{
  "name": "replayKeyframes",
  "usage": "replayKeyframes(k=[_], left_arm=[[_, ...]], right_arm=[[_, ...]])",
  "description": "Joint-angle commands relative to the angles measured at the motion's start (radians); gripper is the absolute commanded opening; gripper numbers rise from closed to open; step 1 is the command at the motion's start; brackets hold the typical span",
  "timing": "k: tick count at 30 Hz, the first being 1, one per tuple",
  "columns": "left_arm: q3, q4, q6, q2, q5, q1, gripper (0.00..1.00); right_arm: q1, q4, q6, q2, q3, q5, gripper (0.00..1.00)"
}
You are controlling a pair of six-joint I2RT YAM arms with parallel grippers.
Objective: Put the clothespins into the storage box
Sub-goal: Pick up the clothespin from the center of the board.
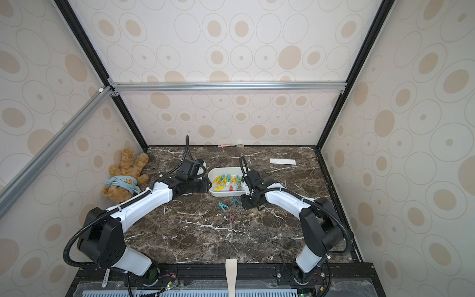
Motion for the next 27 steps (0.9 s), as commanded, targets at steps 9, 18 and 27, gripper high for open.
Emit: replayKeyframes(k=[9,18,27], left_arm=[[-0.003,0.034,-0.011,-0.029,-0.004,0.003,0.37],[-0.004,0.037,-0.009,-0.05,-0.016,0.004,0.38],[-0.004,0.025,-0.011,-0.063,-0.03,0.006,0.38]], right_arm=[[0.006,0.013,-0.05,0.128,0.074,-0.002,0.34],[0.006,0.006,-0.062,0.181,0.103,0.016,0.32],[0.006,-0.001,-0.075,0.217,0.119,0.014,0.28]])
